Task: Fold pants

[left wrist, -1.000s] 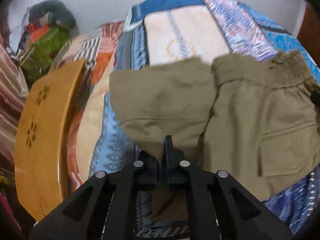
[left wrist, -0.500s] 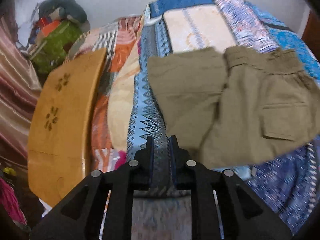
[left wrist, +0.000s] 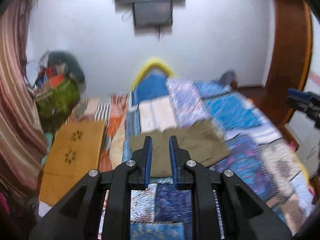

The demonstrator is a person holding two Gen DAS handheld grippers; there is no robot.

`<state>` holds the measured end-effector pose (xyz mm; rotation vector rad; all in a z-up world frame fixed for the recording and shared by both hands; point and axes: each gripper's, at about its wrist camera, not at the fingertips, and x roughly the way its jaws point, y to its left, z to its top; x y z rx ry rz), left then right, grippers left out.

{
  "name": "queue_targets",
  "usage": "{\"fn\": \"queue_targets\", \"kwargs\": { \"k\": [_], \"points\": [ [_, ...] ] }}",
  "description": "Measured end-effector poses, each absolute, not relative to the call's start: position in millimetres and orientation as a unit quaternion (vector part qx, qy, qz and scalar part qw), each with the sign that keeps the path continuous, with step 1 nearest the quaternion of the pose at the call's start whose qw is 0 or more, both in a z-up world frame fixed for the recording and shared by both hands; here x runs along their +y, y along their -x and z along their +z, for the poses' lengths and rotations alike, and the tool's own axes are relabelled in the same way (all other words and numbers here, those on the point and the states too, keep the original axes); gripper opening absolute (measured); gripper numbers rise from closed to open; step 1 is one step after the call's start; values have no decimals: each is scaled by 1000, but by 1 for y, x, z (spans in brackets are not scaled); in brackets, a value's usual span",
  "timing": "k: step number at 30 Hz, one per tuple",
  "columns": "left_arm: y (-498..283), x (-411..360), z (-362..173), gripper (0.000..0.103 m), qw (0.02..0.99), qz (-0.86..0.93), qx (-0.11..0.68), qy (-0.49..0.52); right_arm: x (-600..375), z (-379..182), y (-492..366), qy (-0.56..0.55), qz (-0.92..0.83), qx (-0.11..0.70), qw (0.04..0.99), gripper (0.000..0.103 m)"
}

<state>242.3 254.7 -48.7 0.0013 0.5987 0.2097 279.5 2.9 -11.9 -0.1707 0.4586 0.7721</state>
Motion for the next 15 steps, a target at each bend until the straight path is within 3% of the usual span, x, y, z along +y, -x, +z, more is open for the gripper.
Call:
{"fn": "queue_targets", "kwargs": {
  "k": [7, 15],
  "points": [
    [-144, 194, 18, 18, 977, 86, 194, -11, -25, 33, -188, 61, 401, 125, 905, 47],
    [-61, 159, 28, 18, 988, 86, 124, 2, -43, 36, -112, 36, 414, 61, 908, 47]
  ]
}}
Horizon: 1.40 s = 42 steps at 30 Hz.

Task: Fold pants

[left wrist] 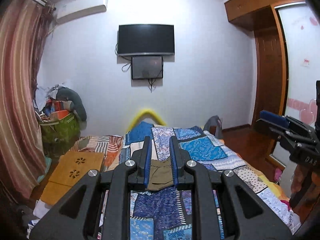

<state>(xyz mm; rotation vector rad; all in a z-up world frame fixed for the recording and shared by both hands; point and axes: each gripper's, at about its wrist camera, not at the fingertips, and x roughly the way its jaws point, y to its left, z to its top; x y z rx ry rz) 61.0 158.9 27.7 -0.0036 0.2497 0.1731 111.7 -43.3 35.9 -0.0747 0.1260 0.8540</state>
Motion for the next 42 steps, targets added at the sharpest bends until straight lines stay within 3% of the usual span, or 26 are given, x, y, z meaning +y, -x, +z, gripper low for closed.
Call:
{"fn": "queue_targets", "kwargs": {
  "k": [3, 5, 7, 11, 19, 42],
  "points": [
    [-39, 149, 24, 24, 990, 81, 113, 4, -45, 29, -97, 27, 403, 45, 914, 49],
    [-26, 141, 21, 38, 991, 87, 104, -5, -45, 25, -90, 20, 394, 41, 918, 60],
    [-19, 139, 19, 65, 991, 89, 96, -7, -45, 19, -90, 12, 388, 36, 921, 66],
    [-10, 136, 15, 72, 991, 92, 92, -10, -46, 19, -76, 13, 374, 30, 927, 81],
    [3, 138, 9, 99, 991, 107, 84, 2, -53, 25, -67, 1, 355, 24, 934, 103],
    [3, 134, -3, 103, 990, 114, 87, 2, -61, 11, -58, -3, 352, 40, 935, 103]
  ]
}}
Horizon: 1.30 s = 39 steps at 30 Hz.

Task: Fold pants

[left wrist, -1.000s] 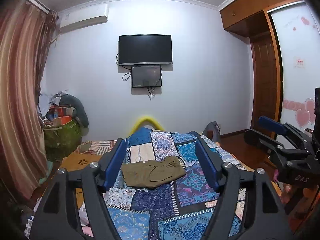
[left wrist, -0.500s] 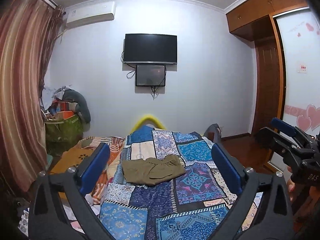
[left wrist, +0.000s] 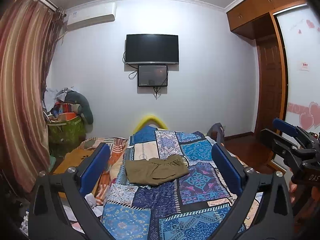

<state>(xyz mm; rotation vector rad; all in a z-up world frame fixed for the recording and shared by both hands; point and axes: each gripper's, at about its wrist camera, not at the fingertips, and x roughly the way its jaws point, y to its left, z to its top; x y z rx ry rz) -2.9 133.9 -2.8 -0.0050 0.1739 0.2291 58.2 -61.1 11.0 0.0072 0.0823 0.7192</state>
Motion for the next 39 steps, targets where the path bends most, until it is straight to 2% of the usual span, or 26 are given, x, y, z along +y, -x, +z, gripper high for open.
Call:
{"fn": "queue_targets", "kwargs": {
  "k": [39],
  "points": [
    [-7, 131, -4, 103, 992, 84, 98, 0, -68, 9, -64, -10, 345, 59, 937, 103]
  ]
}}
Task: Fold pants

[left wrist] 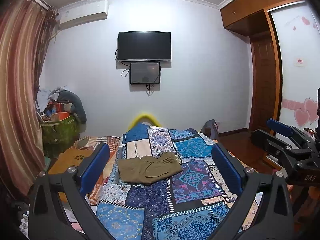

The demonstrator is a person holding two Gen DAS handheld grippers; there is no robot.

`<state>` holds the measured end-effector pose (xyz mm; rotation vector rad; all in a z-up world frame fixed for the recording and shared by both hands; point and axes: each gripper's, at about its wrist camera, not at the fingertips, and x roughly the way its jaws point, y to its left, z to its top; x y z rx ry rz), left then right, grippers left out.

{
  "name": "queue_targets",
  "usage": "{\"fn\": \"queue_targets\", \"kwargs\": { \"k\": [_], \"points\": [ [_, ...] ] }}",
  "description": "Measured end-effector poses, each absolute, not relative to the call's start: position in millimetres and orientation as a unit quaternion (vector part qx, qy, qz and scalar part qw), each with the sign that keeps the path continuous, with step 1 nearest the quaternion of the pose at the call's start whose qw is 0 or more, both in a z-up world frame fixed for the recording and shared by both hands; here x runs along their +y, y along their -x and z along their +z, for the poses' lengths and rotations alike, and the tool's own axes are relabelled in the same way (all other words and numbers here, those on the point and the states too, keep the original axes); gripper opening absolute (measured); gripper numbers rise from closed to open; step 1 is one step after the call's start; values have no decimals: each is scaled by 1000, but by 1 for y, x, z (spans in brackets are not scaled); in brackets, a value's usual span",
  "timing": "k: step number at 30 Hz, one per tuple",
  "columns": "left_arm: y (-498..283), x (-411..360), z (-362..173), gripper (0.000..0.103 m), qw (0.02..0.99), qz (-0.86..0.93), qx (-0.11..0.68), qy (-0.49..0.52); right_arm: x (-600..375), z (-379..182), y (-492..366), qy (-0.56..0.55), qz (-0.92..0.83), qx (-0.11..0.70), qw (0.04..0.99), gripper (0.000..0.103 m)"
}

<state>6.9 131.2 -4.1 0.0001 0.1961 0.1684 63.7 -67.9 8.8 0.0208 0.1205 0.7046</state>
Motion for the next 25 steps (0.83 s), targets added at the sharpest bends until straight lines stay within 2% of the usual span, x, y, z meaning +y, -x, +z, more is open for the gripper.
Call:
{"fn": "queue_targets", "kwargs": {
  "k": [25],
  "points": [
    [-16, 133, -12, 103, 992, 72, 108, 5, -69, 5, -69, -15, 345, 67, 936, 103]
  ]
}}
